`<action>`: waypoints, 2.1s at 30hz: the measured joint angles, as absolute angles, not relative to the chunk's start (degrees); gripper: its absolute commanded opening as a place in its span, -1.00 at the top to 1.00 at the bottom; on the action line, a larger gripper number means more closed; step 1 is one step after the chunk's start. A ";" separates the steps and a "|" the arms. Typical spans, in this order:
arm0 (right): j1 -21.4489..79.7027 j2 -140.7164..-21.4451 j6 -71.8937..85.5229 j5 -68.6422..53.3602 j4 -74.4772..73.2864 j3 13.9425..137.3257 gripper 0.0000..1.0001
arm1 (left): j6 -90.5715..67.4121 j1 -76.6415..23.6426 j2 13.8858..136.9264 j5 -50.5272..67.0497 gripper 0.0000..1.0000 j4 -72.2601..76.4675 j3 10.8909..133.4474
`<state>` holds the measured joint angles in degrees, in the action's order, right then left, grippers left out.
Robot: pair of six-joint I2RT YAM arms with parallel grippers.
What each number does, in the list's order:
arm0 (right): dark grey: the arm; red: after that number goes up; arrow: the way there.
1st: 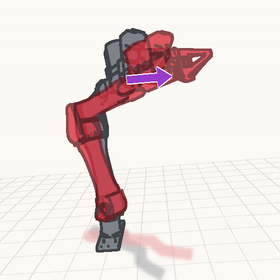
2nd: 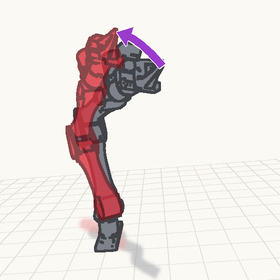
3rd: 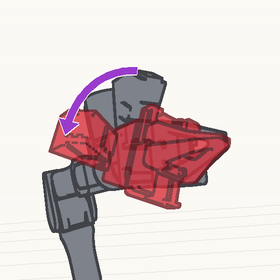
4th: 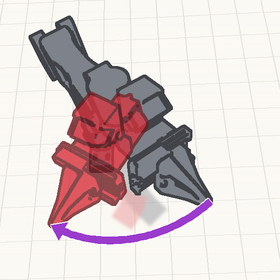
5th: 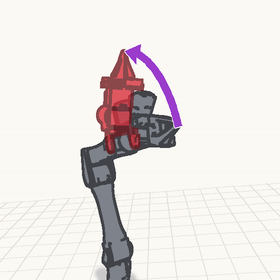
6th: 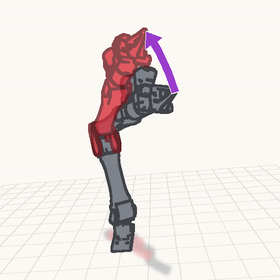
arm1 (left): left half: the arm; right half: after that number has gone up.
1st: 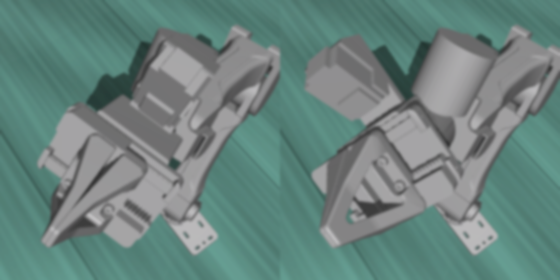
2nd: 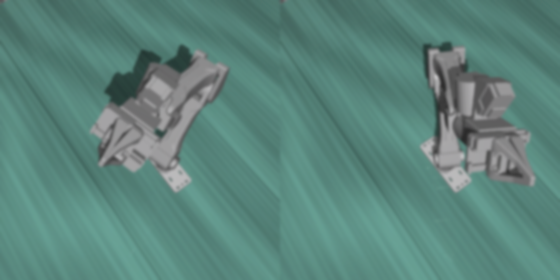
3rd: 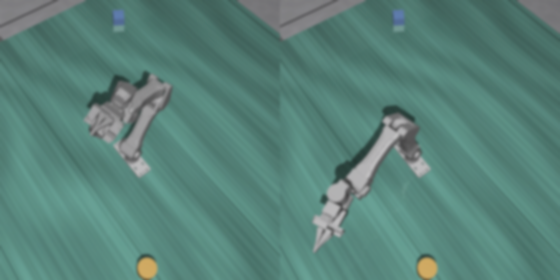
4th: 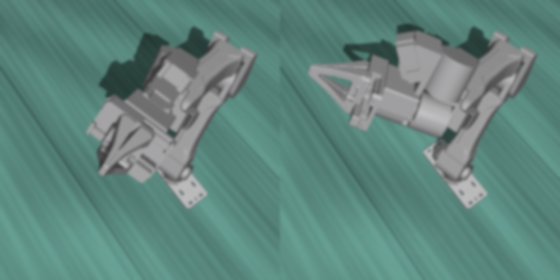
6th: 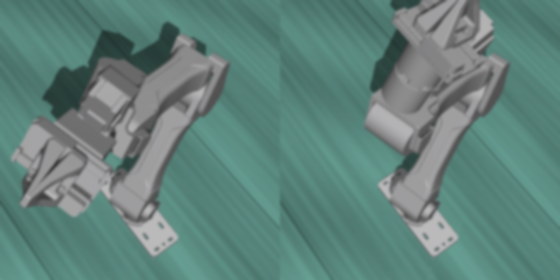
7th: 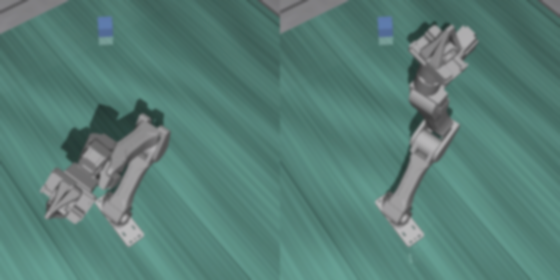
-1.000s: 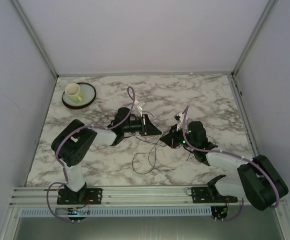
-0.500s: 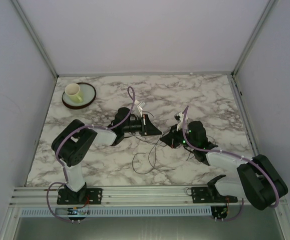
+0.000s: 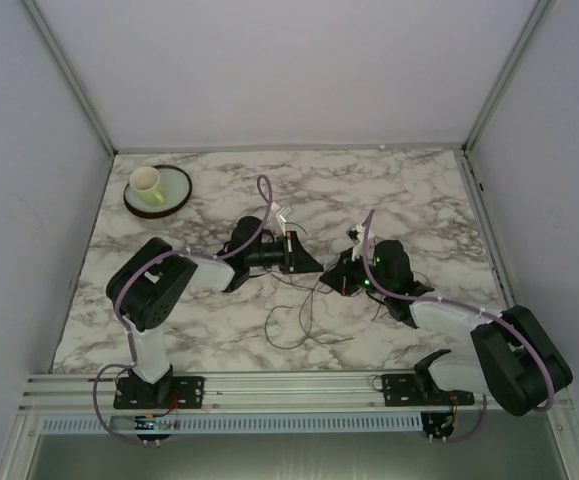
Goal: Zip-tie the wires
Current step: Tie the cable at the center of the board.
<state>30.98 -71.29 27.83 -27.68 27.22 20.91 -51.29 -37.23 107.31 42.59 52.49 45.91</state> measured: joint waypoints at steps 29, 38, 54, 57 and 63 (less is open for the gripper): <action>30.98 -71.77 27.24 -27.46 24.84 22.04 1.00 | -50.81 -37.80 107.98 41.43 1.00 52.01 46.78; 30.98 -71.40 26.87 -26.57 23.86 22.04 1.00 | -50.68 -38.06 107.98 39.86 1.00 51.55 46.78; 30.94 -71.22 26.15 -26.41 22.81 22.04 1.00 | -50.70 -38.06 107.98 39.33 0.92 51.64 46.78; 30.65 -71.13 26.13 -26.33 22.46 22.04 1.00 | -50.70 -38.06 107.98 39.57 0.85 51.64 46.78; 30.20 -70.28 26.15 -26.15 22.20 22.04 1.00 | -50.70 -38.06 107.98 39.57 0.81 51.66 46.78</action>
